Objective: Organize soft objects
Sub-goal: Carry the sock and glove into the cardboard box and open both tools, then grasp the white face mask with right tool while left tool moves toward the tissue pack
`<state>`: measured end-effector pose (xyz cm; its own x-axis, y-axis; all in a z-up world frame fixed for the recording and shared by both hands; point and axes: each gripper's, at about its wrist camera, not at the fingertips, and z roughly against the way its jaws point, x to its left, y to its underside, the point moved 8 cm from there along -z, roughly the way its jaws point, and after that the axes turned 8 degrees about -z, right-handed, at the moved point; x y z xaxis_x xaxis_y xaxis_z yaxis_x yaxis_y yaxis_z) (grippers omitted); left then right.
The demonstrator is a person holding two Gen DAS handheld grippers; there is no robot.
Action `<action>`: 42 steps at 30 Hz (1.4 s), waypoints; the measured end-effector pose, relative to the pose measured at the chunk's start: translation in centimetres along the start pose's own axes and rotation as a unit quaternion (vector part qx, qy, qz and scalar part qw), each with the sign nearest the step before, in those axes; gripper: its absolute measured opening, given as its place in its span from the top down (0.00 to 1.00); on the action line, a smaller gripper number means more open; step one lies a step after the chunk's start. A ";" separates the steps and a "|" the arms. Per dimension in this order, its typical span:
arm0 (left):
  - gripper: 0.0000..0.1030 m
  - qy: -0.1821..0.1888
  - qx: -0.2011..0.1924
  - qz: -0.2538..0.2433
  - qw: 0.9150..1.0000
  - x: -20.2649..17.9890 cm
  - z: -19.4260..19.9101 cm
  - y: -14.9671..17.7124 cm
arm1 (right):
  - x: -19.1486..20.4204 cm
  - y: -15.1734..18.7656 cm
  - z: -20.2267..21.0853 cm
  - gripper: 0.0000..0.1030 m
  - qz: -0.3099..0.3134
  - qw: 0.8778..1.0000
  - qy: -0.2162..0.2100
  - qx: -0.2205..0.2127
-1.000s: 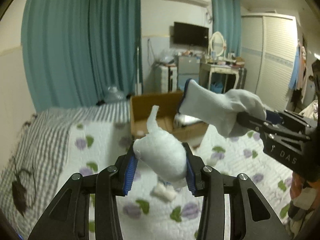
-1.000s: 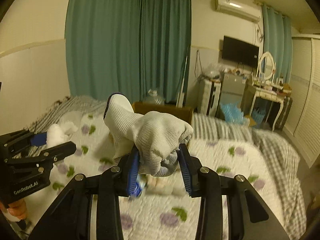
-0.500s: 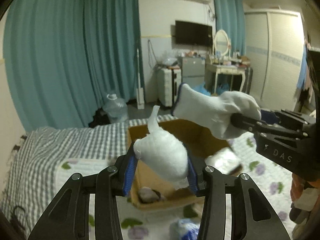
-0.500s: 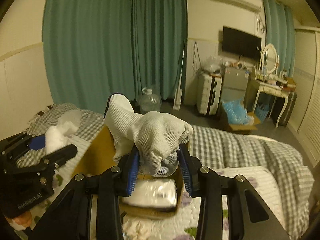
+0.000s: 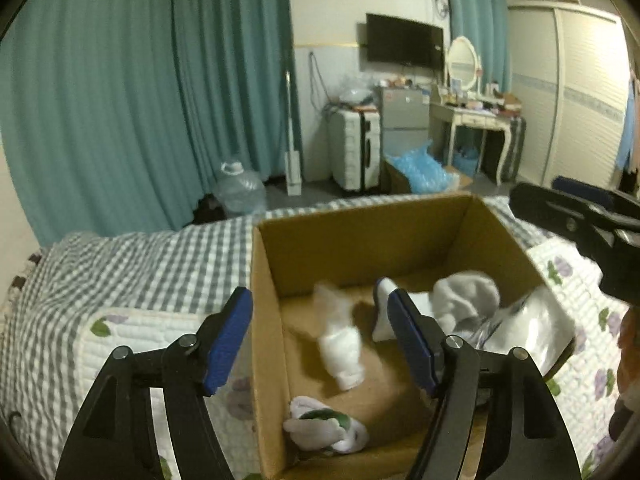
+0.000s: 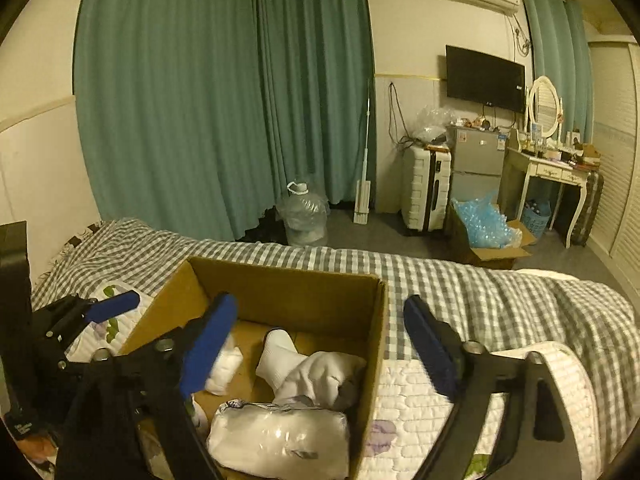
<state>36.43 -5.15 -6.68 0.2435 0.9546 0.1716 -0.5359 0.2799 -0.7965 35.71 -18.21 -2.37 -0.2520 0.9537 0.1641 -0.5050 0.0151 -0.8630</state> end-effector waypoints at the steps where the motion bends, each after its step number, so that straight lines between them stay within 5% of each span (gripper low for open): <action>1: 0.31 -0.001 -0.004 0.002 1.000 -0.1 0.4 -0.1 | 0.1 -0.1 0.6 0.08 0.002 1.000 -0.002 0.000; 8: 0.31 -0.028 -0.058 0.005 0.998 0.9 7.5 -3.5 | 0.8 -3.9 9.7 0.01 0.018 0.998 0.019 -0.054; 11: 0.15 -0.033 -0.093 0.017 0.995 1.5 12.6 -5.5 | 1.1 -5.4 14.4 0.01 0.015 0.997 0.017 -0.071; 15: 0.15 -0.060 -0.150 0.028 0.987 2.6 20.2 -7.2 | 1.7 -6.3 20.3 0.01 0.019 0.995 0.038 -0.089; 24: 0.15 -0.070 -0.155 0.034 0.985 2.7 28.3 -4.2 | 4.4 -1.8 28.9 0.01 0.045 0.994 0.034 -0.099; 30: 0.15 -0.057 -0.117 0.049 0.990 2.2 27.2 1.1 | 5.2 4.3 27.3 0.01 0.047 0.997 0.024 -0.063; 42: 0.15 -0.063 -0.040 0.082 0.994 3.5 19.2 11.2 | 6.5 20.3 11.7 0.01 -0.005 0.991 0.012 0.133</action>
<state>15.77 3.31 -3.92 0.0512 0.9934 0.1027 -0.4934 0.1146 -0.8622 14.16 -15.19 -13.18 -0.2283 0.9607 0.1578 -0.7075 -0.0523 -0.7048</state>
